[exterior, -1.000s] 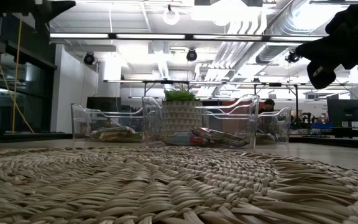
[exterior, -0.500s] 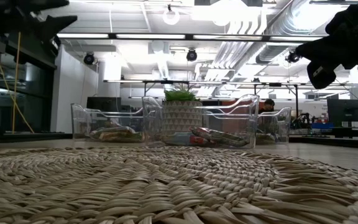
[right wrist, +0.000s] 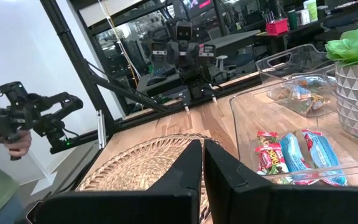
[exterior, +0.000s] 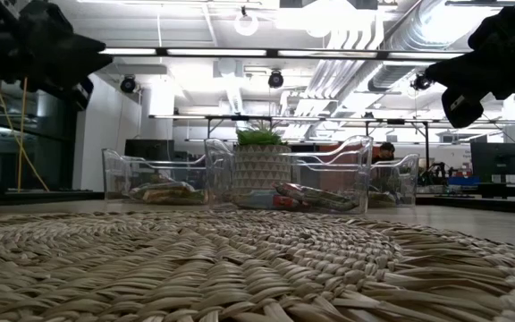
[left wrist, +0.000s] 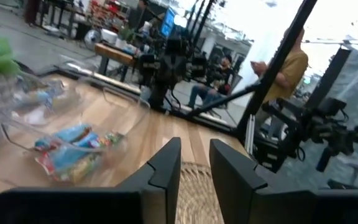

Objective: Pick and place Granola Bars by type
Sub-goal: Return to Home Position

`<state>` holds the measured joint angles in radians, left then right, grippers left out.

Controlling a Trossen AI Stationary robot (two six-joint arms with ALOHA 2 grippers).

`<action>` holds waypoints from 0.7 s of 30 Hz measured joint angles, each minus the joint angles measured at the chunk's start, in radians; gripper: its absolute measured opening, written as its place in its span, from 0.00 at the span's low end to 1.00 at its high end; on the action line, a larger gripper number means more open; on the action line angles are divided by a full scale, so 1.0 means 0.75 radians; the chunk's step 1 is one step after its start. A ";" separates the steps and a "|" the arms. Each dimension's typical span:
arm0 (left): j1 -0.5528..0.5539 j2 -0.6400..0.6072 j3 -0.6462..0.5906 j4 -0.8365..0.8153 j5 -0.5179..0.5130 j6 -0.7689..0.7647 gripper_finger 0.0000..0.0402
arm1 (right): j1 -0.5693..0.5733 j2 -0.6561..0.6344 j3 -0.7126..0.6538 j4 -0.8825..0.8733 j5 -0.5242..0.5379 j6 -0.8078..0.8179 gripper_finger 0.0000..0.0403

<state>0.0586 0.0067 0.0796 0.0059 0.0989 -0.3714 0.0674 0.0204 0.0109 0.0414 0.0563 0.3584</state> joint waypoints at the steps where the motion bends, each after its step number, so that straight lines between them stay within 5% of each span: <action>1: 0.000 0.000 -0.009 0.000 0.010 0.000 0.20 | 0.000 0.000 0.000 0.000 0.000 0.000 0.00; 11: 0.000 0.001 -0.073 0.008 0.056 0.058 0.12 | 0.000 0.000 0.000 0.000 0.000 0.000 0.00; 21: 0.000 0.006 -0.073 -0.007 0.005 0.470 0.02 | 0.000 0.000 0.000 0.000 0.000 0.000 0.00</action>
<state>0.0586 0.0113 0.0250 0.0007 0.1028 -0.0188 0.0676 0.0204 0.0109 0.0414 0.0563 0.3584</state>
